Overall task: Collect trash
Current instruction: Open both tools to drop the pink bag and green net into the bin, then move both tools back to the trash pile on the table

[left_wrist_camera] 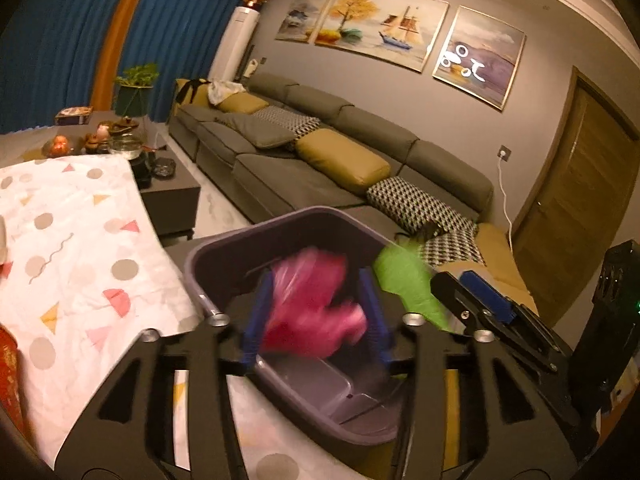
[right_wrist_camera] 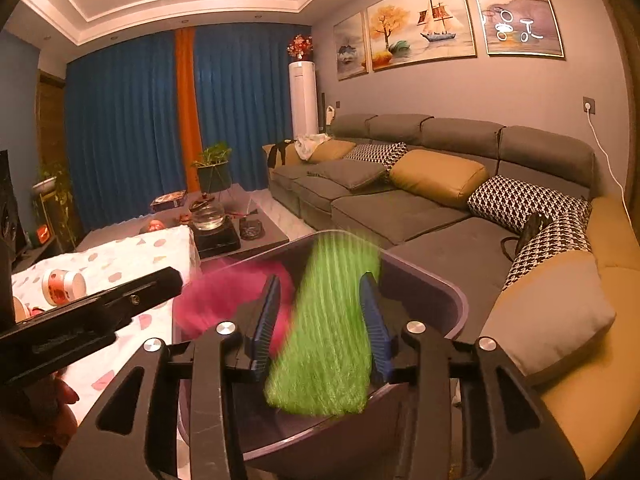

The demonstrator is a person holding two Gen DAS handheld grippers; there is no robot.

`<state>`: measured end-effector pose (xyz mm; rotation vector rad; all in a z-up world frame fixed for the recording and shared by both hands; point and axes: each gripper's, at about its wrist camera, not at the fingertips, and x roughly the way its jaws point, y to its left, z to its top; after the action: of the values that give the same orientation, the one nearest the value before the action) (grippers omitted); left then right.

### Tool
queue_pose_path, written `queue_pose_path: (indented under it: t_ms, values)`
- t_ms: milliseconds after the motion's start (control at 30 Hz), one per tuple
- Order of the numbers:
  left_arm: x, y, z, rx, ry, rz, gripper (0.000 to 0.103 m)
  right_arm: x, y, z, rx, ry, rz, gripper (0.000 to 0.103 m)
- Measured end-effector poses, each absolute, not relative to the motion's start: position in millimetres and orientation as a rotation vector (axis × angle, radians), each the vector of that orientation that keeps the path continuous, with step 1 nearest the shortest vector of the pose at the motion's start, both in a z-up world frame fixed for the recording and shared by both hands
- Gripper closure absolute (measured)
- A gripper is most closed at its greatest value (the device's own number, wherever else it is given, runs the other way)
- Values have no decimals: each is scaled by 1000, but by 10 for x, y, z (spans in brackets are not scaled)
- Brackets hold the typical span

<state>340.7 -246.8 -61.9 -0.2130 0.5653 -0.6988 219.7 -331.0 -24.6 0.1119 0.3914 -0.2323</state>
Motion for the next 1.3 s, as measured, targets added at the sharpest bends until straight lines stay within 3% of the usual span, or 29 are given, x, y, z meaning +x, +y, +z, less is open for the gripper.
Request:
queue_pose_path:
  t_ms: [67,233,533,1300]
  values:
    - [3400,-2414,-607,-229,567,-693,42,2179,-3327,-238,123,390,-243,60]
    - [3245,-2292,-535,-210,539,-650,32,2040,-3294,-191,131,377,-263,58]
    - [2687,-1720,-370,-177,489,-459,21,1598,-3020,-45,118,326,-262,34]
    - [1046,973,-483,-191,441,155,20,1108,-1069,-146,78,384,90,33]
